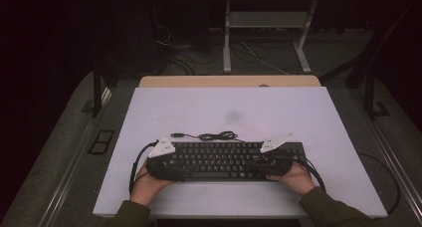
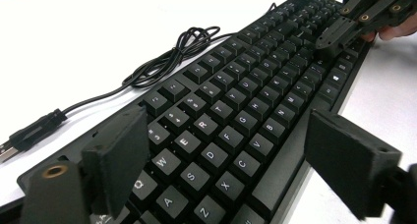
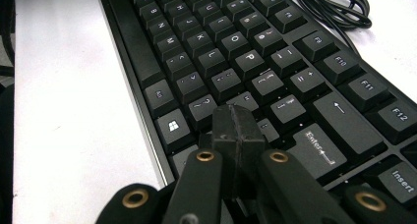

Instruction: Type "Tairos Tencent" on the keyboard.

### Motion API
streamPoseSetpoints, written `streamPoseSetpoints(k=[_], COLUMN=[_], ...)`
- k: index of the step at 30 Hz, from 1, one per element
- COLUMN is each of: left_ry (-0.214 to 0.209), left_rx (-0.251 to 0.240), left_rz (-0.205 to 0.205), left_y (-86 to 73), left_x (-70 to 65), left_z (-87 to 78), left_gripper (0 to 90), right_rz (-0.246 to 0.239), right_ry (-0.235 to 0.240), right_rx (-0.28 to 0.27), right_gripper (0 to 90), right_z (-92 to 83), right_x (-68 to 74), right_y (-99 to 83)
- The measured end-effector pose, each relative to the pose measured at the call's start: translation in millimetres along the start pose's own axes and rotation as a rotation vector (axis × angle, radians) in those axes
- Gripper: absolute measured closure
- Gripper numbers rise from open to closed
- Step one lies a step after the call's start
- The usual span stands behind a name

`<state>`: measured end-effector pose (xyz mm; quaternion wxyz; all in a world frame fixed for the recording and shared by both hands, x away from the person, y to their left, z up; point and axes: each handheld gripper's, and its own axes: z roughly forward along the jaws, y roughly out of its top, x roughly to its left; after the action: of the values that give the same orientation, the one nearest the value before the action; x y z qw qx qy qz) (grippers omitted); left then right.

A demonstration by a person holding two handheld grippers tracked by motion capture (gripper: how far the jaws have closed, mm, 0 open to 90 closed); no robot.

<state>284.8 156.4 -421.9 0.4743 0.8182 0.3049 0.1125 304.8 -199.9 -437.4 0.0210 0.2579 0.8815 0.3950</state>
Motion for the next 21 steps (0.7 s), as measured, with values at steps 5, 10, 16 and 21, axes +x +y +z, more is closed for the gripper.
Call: streamPoseSetpoints(k=[5, 10, 16, 21], left_ry=[-0.003, -0.01, -0.015, -0.026], left_rx=[-0.001, 0.01, 0.031, 0.042], left_rz=[0.014, 0.028, 0.046, 0.053], left_y=[5.6, 14.3, 22.7, 28.3], left_x=[-0.1, -0.2, -0.2, -0.1], left_z=[4.0, 11.2, 20.6, 26.3], left_gripper=[26.4, 36.7, 50.0, 62.3], right_rz=[0.0, 0.001, 0.001, 0.007], right_ry=[0.001, 0.002, 0.004, 0.007], right_rx=[0.001, 0.0, 0.001, 0.0], right_gripper=[89.6, 89.6, 89.6, 89.6], right_z=[0.0, 0.0, 0.0, 0.0], right_x=[-0.1, -0.4, -0.7, -0.9], right_y=[0.1, -0.1, 0.0, -0.2])
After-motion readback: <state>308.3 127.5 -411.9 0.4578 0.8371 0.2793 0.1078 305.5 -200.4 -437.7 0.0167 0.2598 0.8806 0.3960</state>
